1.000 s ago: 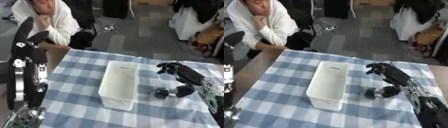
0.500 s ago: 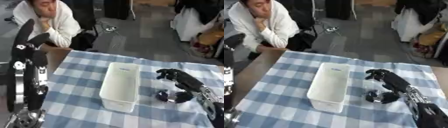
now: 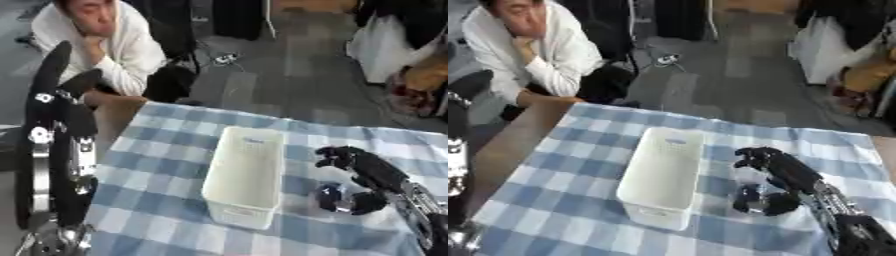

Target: Pick up objects on the table and place them in the box.

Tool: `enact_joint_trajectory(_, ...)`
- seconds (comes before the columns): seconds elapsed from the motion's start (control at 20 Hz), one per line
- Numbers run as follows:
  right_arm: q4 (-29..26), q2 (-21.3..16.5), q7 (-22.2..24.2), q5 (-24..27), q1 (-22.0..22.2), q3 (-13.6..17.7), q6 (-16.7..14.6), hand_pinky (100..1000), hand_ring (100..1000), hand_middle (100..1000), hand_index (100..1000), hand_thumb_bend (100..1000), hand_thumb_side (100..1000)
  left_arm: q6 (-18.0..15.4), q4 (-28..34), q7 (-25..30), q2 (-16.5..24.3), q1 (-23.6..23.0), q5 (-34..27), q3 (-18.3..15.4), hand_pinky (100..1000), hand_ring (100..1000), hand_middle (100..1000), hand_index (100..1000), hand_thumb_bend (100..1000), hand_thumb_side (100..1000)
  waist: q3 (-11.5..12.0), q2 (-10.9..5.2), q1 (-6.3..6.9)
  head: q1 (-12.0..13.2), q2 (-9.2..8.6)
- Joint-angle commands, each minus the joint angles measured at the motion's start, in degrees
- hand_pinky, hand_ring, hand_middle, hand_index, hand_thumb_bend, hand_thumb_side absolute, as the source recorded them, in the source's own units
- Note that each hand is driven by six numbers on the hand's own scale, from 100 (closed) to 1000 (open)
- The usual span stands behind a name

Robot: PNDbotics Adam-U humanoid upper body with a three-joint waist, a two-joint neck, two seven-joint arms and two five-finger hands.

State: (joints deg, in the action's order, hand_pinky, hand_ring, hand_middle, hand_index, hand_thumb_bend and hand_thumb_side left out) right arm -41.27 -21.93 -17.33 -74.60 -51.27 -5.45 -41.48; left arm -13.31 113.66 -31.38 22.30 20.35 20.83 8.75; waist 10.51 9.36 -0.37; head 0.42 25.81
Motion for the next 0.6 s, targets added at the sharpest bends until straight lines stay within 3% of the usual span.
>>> enact_joint_trajectory(0.05, 0.07, -0.81, -1.24, -1.27, -1.17, 0.8, 0.15, 782, 780, 861, 808, 663, 1000, -0.03, 0.93, -0.04, 0.05, 1.07, -0.25, -0.2, 864, 775, 981, 988, 100, 872, 0.14, -0.61, 0.2, -0.64, -0.79)
enact_joint_trajectory(0.2, 0.63, -1.08, -1.95, -1.98, -1.29, 1.08, 0.31, 778, 778, 863, 808, 624, 1000, -0.13, 0.93, -0.06, -0.14, 1.43, -0.31, -0.18, 864, 775, 980, 988, 100, 872, 0.36, -0.34, 0.31, -0.79, -0.98)
enact_joint_trajectory(0.25, 0.71, -1.28, -2.2, -2.14, -1.41, 1.15, 0.3, 779, 776, 863, 808, 660, 1000, -0.17, 0.93, -0.07, -0.2, 1.53, -0.34, -0.19, 864, 775, 981, 988, 100, 872, 0.44, -0.24, 0.34, -0.8, -0.96)
enact_joint_trajectory(0.6, 1.89, -2.21, -2.92, -2.26, -2.41, 1.82, 0.74, 768, 773, 864, 811, 654, 1000, -0.17, 0.93, -0.14, -0.38, 1.88, -0.38, -0.22, 864, 775, 981, 988, 100, 873, 0.85, 0.32, 0.35, -1.18, -0.97)
